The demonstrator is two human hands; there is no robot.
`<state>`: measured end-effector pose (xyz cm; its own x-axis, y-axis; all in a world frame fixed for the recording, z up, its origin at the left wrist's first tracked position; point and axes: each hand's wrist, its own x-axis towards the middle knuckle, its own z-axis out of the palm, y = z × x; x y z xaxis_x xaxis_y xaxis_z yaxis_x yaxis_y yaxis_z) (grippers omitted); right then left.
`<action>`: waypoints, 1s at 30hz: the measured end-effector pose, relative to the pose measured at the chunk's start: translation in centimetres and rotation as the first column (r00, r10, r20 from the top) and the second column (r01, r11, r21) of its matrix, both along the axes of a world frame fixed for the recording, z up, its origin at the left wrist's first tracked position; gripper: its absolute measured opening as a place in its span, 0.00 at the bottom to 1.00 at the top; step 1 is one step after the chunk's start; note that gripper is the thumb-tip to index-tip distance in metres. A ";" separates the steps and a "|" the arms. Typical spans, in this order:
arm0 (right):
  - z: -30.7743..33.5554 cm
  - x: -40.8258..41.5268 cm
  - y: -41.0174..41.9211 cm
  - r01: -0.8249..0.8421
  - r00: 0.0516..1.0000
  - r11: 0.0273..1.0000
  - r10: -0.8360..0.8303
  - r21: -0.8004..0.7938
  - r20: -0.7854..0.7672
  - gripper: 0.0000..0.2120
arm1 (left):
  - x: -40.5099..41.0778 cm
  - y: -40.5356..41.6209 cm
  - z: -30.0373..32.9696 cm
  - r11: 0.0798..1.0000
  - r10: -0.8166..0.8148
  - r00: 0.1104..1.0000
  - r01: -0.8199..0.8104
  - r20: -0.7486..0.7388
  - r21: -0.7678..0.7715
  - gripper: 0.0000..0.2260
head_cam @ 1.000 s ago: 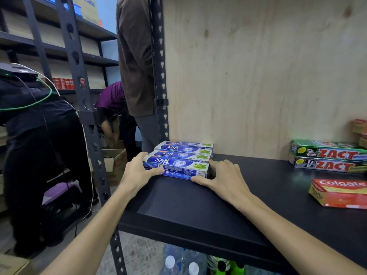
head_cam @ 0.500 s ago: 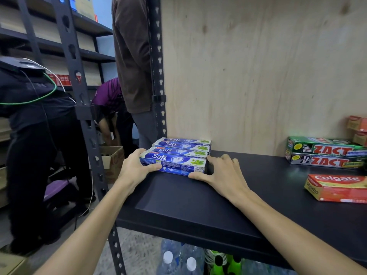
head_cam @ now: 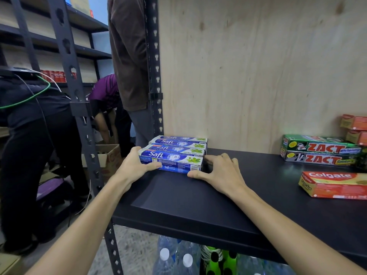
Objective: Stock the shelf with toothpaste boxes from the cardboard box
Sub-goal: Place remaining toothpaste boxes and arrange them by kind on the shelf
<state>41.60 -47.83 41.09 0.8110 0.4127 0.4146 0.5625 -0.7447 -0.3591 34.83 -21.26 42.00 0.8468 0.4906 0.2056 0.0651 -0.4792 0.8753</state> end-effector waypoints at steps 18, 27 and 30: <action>0.6 -3.0 -3.4 0.054 0.999 0.974 -0.053 0.220 -0.012 0.41 | -2.6 -3.1 0.8 0.850 0.028 0.984 -0.116 0.177 0.513 0.45; 0.3 -6.2 -17.9 0.113 0.981 0.933 -0.160 0.343 0.113 0.29 | -3.6 -17.3 0.7 0.906 -0.330 0.888 0.202 0.321 0.373 0.25; 0.1 -6.6 -22.2 0.178 0.957 0.929 -0.241 0.323 0.164 0.30 | -2.3 -24.1 0.2 0.890 -0.417 0.854 0.314 0.311 0.331 0.25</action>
<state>34.96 -70.04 41.16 0.7539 0.0725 0.6529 0.4880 -0.7272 -0.4827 32.53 -45.40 42.20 0.7920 0.0451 0.6088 -0.4580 -0.6155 0.6414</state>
